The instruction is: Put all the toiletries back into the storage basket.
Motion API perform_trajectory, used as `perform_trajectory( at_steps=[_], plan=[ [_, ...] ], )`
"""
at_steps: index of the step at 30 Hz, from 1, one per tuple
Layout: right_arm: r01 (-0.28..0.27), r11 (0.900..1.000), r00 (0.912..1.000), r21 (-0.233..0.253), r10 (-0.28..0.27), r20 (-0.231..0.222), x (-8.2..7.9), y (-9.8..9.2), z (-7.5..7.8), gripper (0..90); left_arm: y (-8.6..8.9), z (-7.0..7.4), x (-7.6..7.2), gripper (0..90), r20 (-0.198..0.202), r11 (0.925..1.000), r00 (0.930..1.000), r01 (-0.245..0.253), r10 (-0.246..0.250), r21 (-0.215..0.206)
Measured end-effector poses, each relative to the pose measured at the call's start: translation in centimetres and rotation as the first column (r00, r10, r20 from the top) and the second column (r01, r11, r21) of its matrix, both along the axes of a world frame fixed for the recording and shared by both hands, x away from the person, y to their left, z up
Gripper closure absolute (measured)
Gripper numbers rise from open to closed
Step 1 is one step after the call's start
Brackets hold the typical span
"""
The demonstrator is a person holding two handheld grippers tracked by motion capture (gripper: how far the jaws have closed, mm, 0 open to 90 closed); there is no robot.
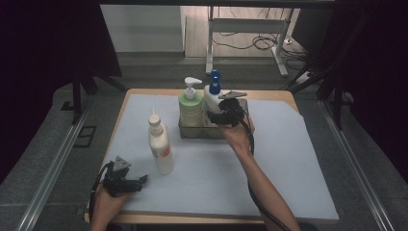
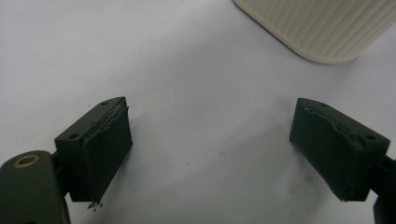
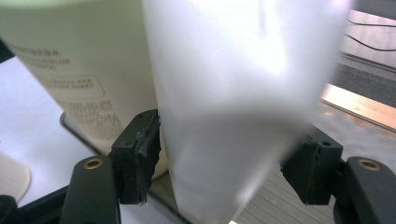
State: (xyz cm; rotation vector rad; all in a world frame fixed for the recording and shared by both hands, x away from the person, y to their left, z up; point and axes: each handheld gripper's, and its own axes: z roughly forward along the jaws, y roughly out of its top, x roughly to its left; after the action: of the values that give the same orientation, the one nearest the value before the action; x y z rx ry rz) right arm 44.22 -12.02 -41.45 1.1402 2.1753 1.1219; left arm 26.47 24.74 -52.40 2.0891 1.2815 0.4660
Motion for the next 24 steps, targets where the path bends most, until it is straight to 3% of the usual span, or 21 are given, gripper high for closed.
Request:
perform_trajectory(
  at_steps=[8,14,24],
  plan=[
    [-0.021,1.000,0.9997,0.000,0.021,0.010,-1.7,-2.0,1.0,38.9,0.0,0.0,0.0,12.4,0.000,1.0000,1.0000,0.000,0.000,0.000],
    [-0.025,1.000,0.9996,-0.007,0.025,0.015,-2.4,-3.5,1.0,47.0,0.0,0.0,0.0,12.4,0.000,1.0000,1.0000,0.000,0.000,0.001],
    [0.015,1.000,0.9999,-0.018,-0.015,-0.005,-1.7,-4.4,-0.2,78.2,0.0,0.0,0.0,12.4,0.000,1.0000,1.0000,0.000,0.000,0.001]
  ],
)
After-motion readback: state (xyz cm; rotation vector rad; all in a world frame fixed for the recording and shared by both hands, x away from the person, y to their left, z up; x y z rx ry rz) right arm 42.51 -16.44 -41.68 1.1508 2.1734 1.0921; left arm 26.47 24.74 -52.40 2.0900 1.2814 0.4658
